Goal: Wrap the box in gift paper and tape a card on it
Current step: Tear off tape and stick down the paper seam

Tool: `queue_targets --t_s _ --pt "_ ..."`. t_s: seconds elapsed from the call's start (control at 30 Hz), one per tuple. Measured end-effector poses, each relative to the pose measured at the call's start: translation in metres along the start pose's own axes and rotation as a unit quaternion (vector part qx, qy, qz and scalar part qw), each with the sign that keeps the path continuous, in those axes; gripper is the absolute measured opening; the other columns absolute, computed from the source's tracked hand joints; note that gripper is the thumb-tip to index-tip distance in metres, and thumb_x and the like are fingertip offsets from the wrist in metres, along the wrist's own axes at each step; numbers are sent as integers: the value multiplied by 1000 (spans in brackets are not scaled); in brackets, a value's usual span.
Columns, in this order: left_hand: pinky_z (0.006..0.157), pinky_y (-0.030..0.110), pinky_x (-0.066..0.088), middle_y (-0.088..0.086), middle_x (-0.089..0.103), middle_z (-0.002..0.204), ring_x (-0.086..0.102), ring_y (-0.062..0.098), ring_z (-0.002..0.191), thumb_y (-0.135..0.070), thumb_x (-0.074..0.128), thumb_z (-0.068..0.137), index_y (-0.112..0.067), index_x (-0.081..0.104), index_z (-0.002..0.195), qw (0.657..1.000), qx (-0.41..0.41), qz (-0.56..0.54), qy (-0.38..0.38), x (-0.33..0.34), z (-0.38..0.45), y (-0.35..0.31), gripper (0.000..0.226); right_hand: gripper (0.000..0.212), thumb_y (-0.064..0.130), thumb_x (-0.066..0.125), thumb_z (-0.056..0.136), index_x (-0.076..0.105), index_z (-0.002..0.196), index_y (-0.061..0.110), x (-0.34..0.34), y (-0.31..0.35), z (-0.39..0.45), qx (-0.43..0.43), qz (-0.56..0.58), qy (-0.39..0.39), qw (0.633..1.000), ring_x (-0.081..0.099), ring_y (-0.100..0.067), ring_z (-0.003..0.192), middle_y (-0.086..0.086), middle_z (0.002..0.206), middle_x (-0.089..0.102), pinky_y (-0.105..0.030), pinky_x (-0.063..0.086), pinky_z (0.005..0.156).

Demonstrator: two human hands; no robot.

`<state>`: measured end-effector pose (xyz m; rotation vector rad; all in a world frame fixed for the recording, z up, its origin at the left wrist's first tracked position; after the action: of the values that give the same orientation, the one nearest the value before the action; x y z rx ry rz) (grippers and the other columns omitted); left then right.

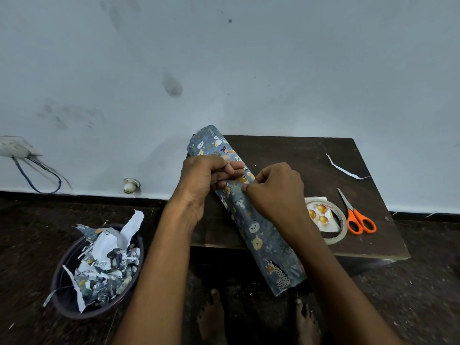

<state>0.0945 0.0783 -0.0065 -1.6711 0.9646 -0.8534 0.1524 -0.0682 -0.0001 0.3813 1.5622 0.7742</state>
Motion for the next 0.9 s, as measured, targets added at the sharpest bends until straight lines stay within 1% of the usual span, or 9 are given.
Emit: queue_targets --t_s 0.13,0.3,0.37,0.43,0.5,0.57,0.77,0.83,0.9 --pt "73 29 43 6 79 100 76 19 95 -10 47 94 -11 55 63 1000 10 17 5 2 0 -2 32 14 18 72 74 74 66 8 -2 0 -2 4 18 -4 1000 61 -18 64 -7 65 68 -18 35 50" --pt "76 31 44 4 79 96 76 17 93 -8 51 92 -9 59 60 998 23 65 0 3 1 -2 33 12 17 71 75 74 66 10 -3 2 -3 5 18 7 1000 58 -15 63 -5 65 67 -19 31 51" --pt "75 28 48 4 79 93 76 17 92 -2 51 88 -7 61 58 996 25 81 -10 4 1 -2 31 12 17 72 74 74 67 8 -2 0 -1 13 20 12 1000 61 -21 69 -8 69 69 -18 35 54" --pt "71 21 51 8 79 91 76 18 91 3 50 85 -3 63 58 997 28 75 -13 6 2 -2 31 13 18 73 75 73 68 8 -1 -4 1 26 24 26 999 64 -24 74 -8 72 70 -24 41 58" --pt "63 14 50 11 78 91 75 16 89 6 51 87 -1 64 58 997 31 76 -11 8 2 -3 32 13 19 74 78 73 70 8 0 -6 3 32 23 41 998 65 -24 77 -7 74 71 -30 45 64" --pt "61 10 49 13 78 92 75 14 89 6 50 88 0 64 59 996 35 84 -9 9 2 -3 32 14 20 75 80 73 71 10 2 -9 4 39 21 56 997 66 -22 79 -4 75 71 -30 46 66" --pt "64 10 49 11 79 91 74 16 96 1 56 85 0 66 59 994 46 98 -5 10 4 0 28 18 24 82 81 74 66 17 2 -11 3 49 35 93 994 68 -17 79 1 72 72 -32 54 71" --pt "66 13 51 10 79 91 75 17 95 -8 60 72 -4 66 55 995 44 84 0 11 4 0 19 16 30 82 80 76 71 18 -2 -7 2 35 8 87 996 68 -18 82 1 75 72 -30 52 72" --pt "75 20 57 11 79 91 75 19 95 -12 58 64 -8 66 51 996 44 73 4 12 4 0 16 25 41 85 76 77 79 17 -5 -3 1 28 -20 72 997 66 -19 83 0 78 71 -30 49 70"
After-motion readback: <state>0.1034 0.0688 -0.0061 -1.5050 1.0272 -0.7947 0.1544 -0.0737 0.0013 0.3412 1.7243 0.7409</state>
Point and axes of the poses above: each hand's wrist, its own z-axis towards the middle knuckle, its own x-axis out of the palm, y = z × x, the point moved 9 cm from there along z, towards the middle knuckle
